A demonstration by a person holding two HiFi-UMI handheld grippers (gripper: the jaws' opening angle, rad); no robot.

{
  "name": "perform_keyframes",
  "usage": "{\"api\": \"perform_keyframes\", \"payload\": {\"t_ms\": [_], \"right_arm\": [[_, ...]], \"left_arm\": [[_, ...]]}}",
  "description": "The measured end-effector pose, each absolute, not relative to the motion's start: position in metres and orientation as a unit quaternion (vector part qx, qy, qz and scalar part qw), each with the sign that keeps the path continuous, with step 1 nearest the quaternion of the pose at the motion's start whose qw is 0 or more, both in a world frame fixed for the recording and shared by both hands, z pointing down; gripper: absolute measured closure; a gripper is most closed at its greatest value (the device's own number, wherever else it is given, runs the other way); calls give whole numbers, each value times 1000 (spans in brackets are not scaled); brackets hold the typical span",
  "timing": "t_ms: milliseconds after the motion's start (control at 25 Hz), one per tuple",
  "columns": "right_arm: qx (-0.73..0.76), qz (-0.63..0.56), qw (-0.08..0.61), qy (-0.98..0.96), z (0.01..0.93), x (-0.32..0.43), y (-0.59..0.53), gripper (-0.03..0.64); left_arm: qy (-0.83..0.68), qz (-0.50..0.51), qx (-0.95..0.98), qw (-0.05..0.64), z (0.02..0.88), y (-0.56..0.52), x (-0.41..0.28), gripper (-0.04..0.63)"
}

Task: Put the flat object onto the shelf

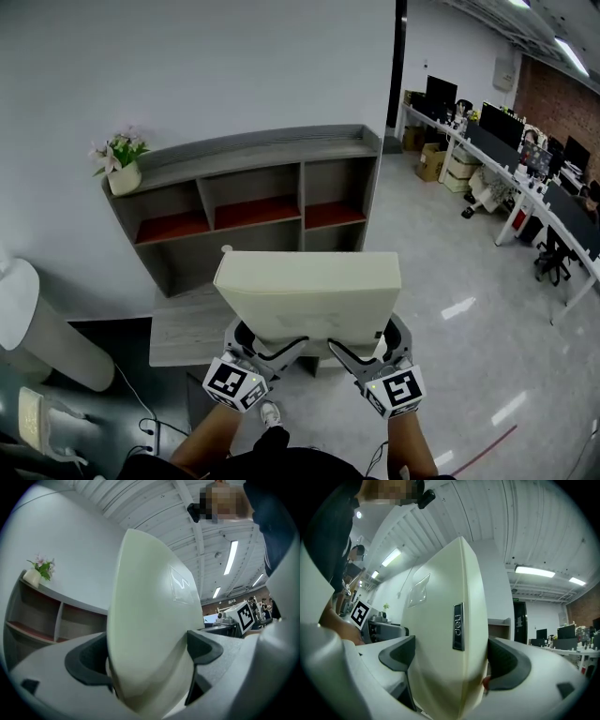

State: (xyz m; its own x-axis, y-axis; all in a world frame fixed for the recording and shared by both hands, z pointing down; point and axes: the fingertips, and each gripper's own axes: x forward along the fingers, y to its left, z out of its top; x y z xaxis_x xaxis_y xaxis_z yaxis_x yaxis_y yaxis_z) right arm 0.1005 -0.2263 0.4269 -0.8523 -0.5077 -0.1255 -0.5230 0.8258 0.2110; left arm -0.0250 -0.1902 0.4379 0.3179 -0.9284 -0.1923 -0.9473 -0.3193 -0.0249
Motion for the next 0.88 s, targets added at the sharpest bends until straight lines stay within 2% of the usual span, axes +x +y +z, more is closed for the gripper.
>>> {"api": "perform_keyframes", "payload": {"t_ms": [880], "right_arm": [[-203,118,29,972,411,-122,-321,147]], "left_arm": [[638,91,-761,79,424,-267,-240,77]]}}
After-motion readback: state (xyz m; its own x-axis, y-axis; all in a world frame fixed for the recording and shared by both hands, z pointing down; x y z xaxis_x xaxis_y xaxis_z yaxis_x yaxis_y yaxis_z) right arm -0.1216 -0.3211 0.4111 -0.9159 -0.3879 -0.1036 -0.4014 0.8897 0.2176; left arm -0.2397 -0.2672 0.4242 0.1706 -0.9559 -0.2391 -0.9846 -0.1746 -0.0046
